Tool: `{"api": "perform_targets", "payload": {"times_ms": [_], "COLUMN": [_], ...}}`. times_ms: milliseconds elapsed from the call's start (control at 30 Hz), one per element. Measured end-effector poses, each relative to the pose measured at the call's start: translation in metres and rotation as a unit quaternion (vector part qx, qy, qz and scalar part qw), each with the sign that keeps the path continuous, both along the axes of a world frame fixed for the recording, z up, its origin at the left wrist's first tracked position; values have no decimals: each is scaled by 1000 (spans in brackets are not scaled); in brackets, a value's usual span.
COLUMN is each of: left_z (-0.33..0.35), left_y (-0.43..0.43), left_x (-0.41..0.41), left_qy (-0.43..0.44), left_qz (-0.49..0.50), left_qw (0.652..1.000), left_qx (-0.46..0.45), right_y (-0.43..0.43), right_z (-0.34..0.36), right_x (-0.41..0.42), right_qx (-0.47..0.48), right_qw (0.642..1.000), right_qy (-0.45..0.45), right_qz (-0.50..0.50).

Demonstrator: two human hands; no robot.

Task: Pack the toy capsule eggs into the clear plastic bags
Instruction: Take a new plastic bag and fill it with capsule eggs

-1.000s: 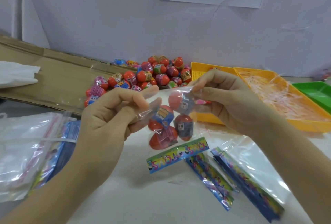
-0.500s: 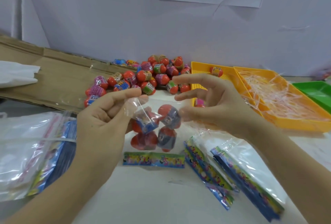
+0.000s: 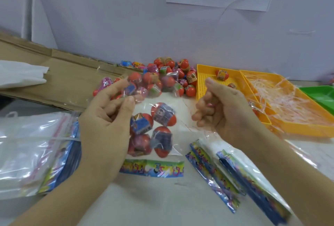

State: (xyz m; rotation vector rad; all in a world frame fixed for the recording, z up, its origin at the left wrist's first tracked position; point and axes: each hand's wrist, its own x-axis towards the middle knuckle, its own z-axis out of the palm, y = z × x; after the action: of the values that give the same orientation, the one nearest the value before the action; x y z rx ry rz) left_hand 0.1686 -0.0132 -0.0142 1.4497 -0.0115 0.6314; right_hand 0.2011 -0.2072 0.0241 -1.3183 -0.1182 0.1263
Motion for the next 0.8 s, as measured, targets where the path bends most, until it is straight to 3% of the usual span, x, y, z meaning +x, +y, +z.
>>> {"api": "perform_targets", "payload": {"times_ms": [67, 233, 367, 800], "left_z": [0, 2, 1, 2], "left_y": [0, -5, -4, -3], "left_x": [1, -1, 0, 1], "left_qy": [7, 37, 76, 111], "left_qz": [4, -17, -81, -145], "left_qw": [999, 996, 983, 973], "left_qx": [-33, -82, -149, -142], "right_y": [-6, 2, 1, -5], "right_z": [2, -10, -11, -11], "right_x": [6, -1, -1, 5], "right_qx": [-23, -121, -69, -54], "right_qw": [1000, 980, 993, 994], "right_qy": [-1, 19, 4, -4], "right_qz": [13, 155, 94, 93]}}
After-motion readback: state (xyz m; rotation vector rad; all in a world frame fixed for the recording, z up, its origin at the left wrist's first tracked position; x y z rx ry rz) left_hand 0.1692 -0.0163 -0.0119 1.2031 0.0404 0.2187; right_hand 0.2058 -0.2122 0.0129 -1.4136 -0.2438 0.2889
